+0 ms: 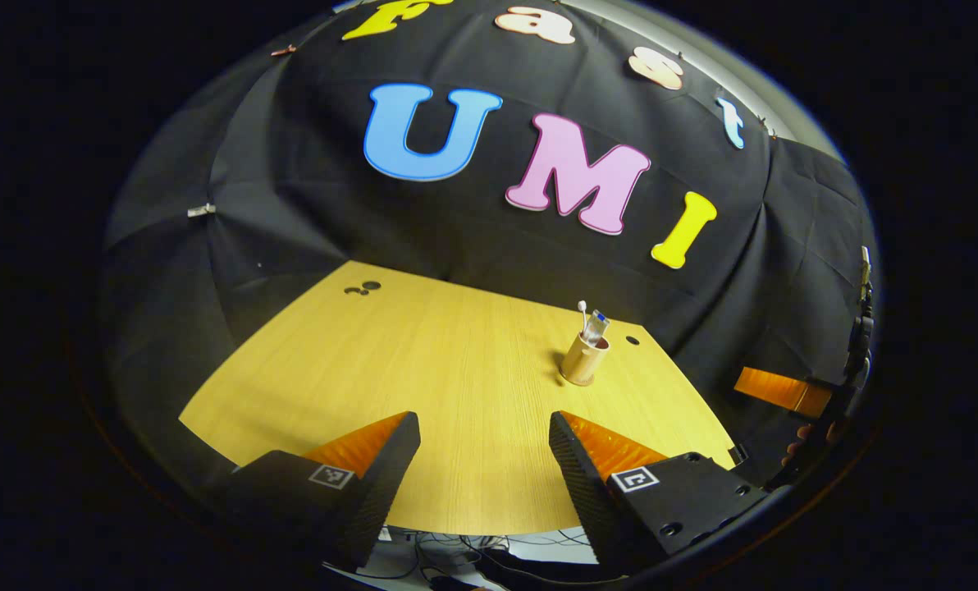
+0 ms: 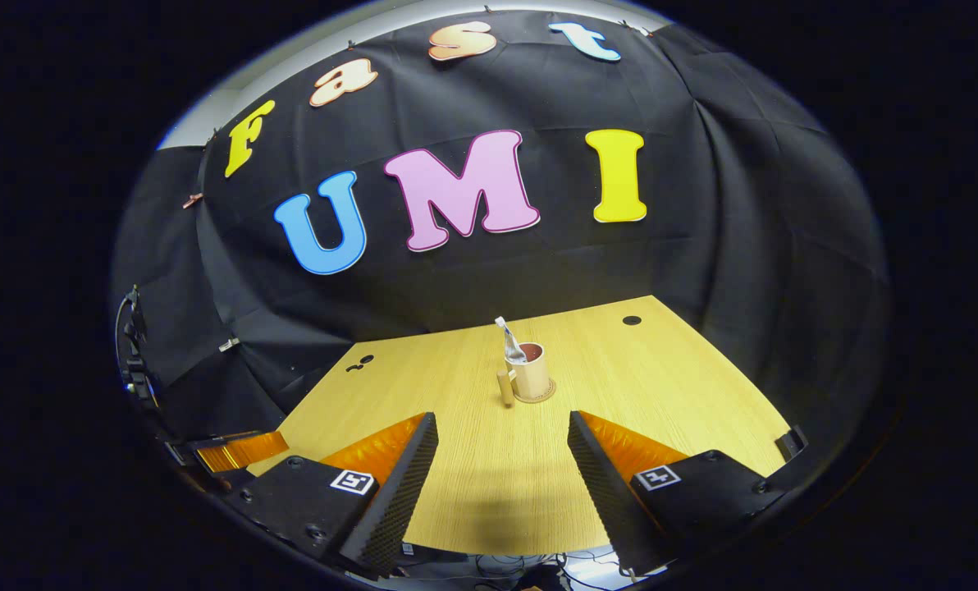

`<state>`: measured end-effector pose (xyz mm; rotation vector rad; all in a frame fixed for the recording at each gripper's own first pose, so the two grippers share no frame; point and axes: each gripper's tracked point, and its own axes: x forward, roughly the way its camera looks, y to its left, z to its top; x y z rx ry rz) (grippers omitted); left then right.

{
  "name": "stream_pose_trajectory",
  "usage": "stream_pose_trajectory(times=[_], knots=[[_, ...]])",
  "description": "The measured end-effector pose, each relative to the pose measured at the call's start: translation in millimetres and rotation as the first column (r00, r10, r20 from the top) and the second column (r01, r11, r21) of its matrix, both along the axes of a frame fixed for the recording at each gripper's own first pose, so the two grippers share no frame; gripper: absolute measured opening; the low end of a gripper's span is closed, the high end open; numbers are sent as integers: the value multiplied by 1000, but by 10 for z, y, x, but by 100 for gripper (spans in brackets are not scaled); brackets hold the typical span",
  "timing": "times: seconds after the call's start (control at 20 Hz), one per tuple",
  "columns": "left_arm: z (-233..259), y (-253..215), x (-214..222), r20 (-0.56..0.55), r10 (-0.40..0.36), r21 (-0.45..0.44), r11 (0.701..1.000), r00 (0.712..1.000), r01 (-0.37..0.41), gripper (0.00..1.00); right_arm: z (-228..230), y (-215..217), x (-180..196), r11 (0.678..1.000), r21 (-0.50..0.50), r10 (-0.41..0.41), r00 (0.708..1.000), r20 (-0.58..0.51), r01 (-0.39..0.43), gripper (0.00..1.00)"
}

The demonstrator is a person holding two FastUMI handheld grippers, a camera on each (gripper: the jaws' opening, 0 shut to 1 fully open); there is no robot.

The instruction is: Put the toothbrush and toothpaste on the desktop into the cup, then pick up the cup and place it on the coaster on the desktop.

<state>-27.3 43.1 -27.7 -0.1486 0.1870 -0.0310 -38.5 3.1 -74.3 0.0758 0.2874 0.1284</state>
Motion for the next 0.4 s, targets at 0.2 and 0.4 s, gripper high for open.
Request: stream_pose_trajectory(times=[0.2,0.4], knots=[[191,-123,-298,83,-5,48,999,997,1,98,38,-50,-324,999,9,-45,999,27,45,98],[187,-340,-442,105,-74,78,995,992,66,98,-63,-51,-523,996,7,-89,995,46,89,98]])
